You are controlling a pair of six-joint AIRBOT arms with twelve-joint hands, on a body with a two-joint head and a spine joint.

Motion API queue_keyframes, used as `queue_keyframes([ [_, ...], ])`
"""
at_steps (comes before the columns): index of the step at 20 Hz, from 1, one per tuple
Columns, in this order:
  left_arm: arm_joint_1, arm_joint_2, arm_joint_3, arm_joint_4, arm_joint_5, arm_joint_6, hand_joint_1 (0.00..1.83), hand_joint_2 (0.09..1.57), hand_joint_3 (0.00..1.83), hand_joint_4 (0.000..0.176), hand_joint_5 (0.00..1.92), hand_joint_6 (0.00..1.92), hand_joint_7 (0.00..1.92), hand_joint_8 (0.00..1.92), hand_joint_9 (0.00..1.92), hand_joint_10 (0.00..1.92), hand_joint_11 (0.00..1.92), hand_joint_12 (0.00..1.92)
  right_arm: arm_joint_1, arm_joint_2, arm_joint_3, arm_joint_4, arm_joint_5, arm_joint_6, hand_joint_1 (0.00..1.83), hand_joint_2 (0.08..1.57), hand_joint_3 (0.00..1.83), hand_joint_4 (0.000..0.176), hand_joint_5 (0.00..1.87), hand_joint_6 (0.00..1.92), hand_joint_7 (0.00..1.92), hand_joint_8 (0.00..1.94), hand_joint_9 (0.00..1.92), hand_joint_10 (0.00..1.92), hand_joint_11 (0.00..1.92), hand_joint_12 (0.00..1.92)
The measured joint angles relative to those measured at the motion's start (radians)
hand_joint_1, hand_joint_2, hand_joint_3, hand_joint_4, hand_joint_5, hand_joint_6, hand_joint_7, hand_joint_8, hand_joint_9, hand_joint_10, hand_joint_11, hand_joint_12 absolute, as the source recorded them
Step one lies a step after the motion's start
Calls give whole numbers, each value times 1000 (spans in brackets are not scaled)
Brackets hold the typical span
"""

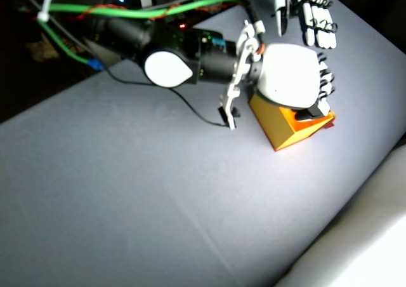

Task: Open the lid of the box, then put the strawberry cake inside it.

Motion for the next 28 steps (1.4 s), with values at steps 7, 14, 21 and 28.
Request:
queue_keyframes([
  [7, 0, -11, 0, -14, -8, -2, 679, 1402, 0, 50, 50, 2, 0, 0, 0, 0, 0, 0, 0, 0, -25, -1, -3, 1, 855, 1106, 0, 26, 138, 0, 218, 0, 246, 286, 0, 1508],
  [14, 0, -11, 0, -20, -23, -2, 679, 1398, 0, 85, 44, 1, 0, 0, 0, 0, 0, 0, 0, 0, -25, -2, -2, 2, 716, 1078, 1, 59, 0, 0, 0, 0, 102, 22, 0, 970],
  [21, 0, -11, -11, -25, -34, -2, 679, 1410, 2, 91, 39, 3, 0, 0, 0, 0, 0, 0, 14, 97, -117, -41, 16, 3, 597, 1168, 3, 23, 0, 0, 0, 0, 0, 0, 0, 103],
  [28, 19, 17, -46, -31, -113, 0, 627, 1419, 0, 100, 0, 0, 0, 0, 0, 0, 0, 0, -94, 343, -332, -68, 226, 3, 260, 1339, 29, 34, 0, 0, 0, 0, 0, 0, 0, 0],
])
